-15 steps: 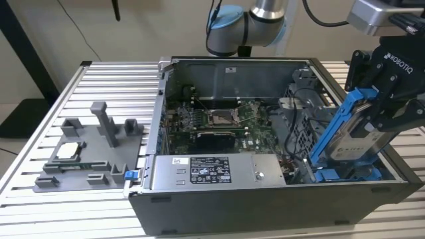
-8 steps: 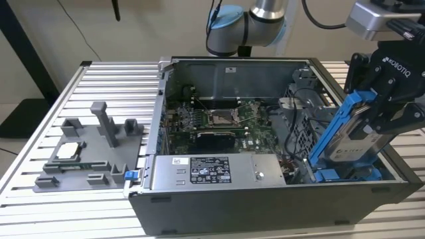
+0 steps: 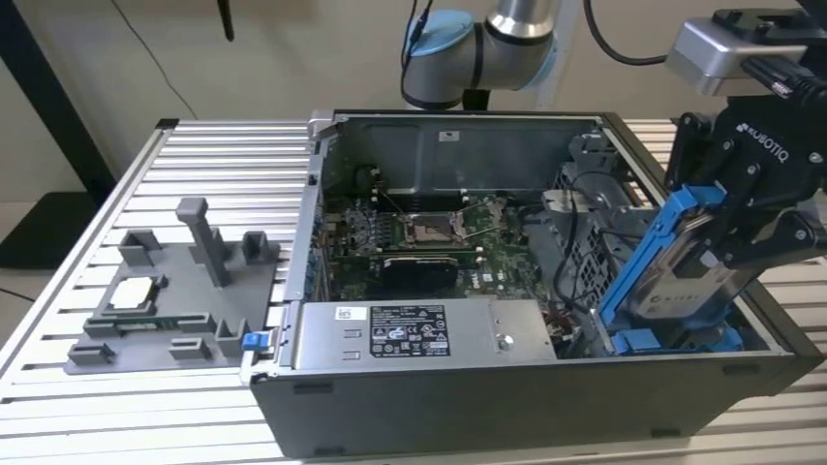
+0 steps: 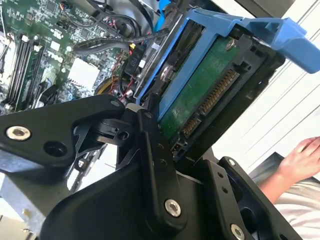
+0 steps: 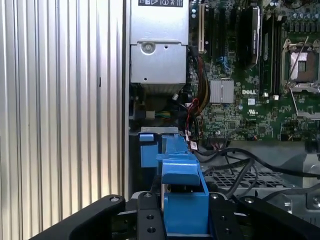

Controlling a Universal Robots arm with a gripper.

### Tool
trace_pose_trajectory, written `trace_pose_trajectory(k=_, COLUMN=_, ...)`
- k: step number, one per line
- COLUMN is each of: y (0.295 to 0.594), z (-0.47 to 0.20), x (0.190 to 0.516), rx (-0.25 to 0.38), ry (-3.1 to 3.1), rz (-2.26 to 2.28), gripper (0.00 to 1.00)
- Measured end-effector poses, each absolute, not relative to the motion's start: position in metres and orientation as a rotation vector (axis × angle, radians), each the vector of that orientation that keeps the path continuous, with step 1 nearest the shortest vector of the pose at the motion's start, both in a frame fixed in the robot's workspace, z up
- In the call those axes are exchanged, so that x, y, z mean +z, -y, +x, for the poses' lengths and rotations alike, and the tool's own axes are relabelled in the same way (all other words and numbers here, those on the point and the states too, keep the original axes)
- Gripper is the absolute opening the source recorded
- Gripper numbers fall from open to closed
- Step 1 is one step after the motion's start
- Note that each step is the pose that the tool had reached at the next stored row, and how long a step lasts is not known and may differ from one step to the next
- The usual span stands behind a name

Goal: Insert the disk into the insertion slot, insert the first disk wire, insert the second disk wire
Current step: 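Insert the disk into the insertion slot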

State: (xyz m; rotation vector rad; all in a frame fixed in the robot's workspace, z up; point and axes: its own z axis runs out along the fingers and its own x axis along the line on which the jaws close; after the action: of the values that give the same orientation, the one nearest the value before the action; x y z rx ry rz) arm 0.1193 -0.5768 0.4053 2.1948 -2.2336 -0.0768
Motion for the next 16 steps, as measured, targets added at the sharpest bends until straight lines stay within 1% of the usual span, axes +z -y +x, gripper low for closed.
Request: trace_pose_trajectory(k=16, y=0.577, z=0.119, x=0.380, rx=-0.094, ry=2.241, rz=2.202, gripper=0.00)
